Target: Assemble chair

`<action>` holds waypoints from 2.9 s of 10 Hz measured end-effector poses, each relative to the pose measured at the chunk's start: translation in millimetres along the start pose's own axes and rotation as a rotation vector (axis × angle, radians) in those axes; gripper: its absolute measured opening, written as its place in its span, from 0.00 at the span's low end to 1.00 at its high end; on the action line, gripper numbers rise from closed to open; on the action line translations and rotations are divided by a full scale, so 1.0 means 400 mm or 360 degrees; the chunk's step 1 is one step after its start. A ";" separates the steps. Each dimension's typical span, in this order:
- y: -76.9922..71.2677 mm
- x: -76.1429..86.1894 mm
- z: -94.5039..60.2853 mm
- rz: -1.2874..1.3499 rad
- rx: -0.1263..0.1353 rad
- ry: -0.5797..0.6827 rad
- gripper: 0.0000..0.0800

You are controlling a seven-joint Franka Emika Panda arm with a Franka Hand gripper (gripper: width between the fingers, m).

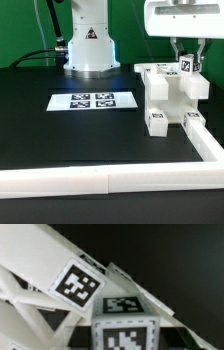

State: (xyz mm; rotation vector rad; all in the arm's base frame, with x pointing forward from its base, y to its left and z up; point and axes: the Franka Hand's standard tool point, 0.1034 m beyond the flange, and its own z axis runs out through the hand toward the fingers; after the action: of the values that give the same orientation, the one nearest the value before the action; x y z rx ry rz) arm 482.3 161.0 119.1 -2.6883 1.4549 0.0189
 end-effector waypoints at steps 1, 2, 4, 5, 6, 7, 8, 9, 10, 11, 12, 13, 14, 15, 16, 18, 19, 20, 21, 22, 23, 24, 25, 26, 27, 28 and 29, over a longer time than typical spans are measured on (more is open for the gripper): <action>0.000 0.000 0.000 -0.0002 0.0000 0.0000 0.45; 0.000 0.000 0.000 -0.0005 0.0000 0.0000 0.66; 0.000 -0.005 0.003 -0.0084 -0.0011 0.0002 0.79; -0.001 -0.010 0.005 -0.0215 -0.0021 0.0012 0.81; -0.002 -0.012 0.005 -0.0386 -0.0024 0.0017 0.81; -0.003 -0.015 0.006 -0.0576 -0.0028 0.0024 0.81; -0.005 -0.016 0.009 -0.0751 -0.0022 0.0032 0.81; -0.007 -0.020 0.010 -0.0865 -0.0026 0.0037 0.81; -0.007 -0.020 0.009 -0.1003 -0.0028 0.0038 0.81; -0.008 -0.018 0.009 -0.1122 -0.0025 0.0042 0.81; -0.009 -0.016 0.009 -0.1215 -0.0025 0.0044 0.81; -0.008 -0.015 0.009 -0.1376 -0.0027 0.0043 0.81; -0.008 -0.015 0.009 -0.1500 -0.0030 0.0042 0.81; -0.008 -0.015 0.009 -0.1616 -0.0031 0.0042 0.81; -0.008 -0.015 0.009 -0.1717 -0.0033 0.0041 0.81; -0.008 -0.014 0.009 -0.1858 -0.0037 0.0041 0.81; -0.008 -0.013 0.009 -0.1996 -0.0044 0.0043 0.81; -0.007 -0.011 0.009 -0.2075 -0.0050 0.0045 0.81; -0.007 -0.011 0.009 -0.2083 -0.0050 0.0045 0.81; -0.007 -0.011 0.009 -0.2077 -0.0050 0.0045 0.68; -0.007 -0.011 0.009 -0.2076 -0.0050 0.0045 0.68; -0.007 -0.010 0.009 -0.2076 -0.0050 0.0045 0.46; -0.007 -0.010 0.009 -0.2075 -0.0050 0.0045 0.46; -0.007 -0.010 0.009 -0.2049 -0.0050 0.0045 0.36; -0.007 -0.010 0.009 -0.2024 -0.0049 0.0046 0.36; -0.007 -0.009 0.009 -0.2024 -0.0049 0.0046 0.36; -0.007 -0.010 0.009 -0.1963 -0.0046 0.0045 0.36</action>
Offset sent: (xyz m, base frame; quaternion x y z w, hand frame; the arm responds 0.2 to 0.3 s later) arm 0.0010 0.0033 -0.0042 -0.0360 0.0208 -0.0703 0.9967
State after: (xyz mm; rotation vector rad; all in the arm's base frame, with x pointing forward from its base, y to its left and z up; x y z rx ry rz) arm 482.6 166.2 115.7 -3.0784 -0.3717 -0.0764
